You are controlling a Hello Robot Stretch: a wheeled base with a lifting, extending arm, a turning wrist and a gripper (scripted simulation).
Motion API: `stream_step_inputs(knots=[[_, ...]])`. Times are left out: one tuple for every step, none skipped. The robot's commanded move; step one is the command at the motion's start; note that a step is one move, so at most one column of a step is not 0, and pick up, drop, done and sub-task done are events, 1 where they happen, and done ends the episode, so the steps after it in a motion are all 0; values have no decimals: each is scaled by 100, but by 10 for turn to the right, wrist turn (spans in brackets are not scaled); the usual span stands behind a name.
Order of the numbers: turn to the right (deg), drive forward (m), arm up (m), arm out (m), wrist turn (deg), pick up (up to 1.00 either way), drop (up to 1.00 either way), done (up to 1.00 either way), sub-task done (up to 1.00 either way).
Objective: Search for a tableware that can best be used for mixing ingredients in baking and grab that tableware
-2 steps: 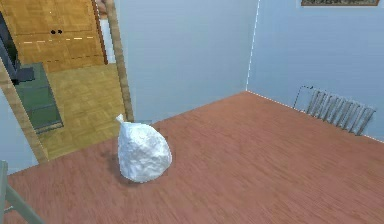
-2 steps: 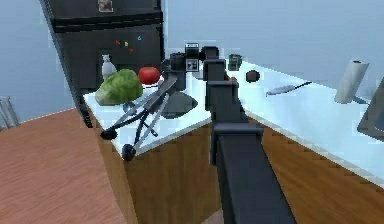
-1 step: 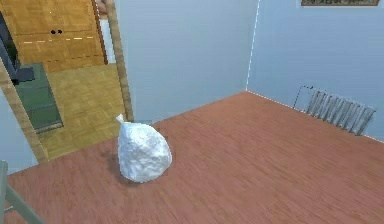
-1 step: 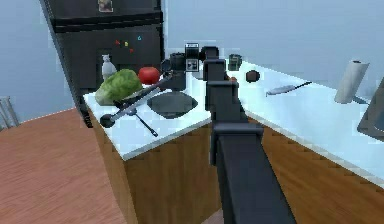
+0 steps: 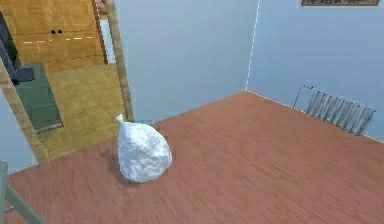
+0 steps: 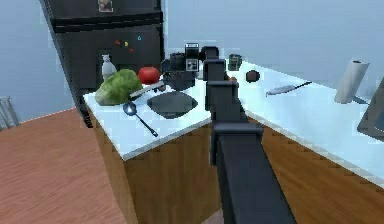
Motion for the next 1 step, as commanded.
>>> stream_step_inputs(knots=[[0, 0, 0, 0, 240, 0, 0, 0, 0]])
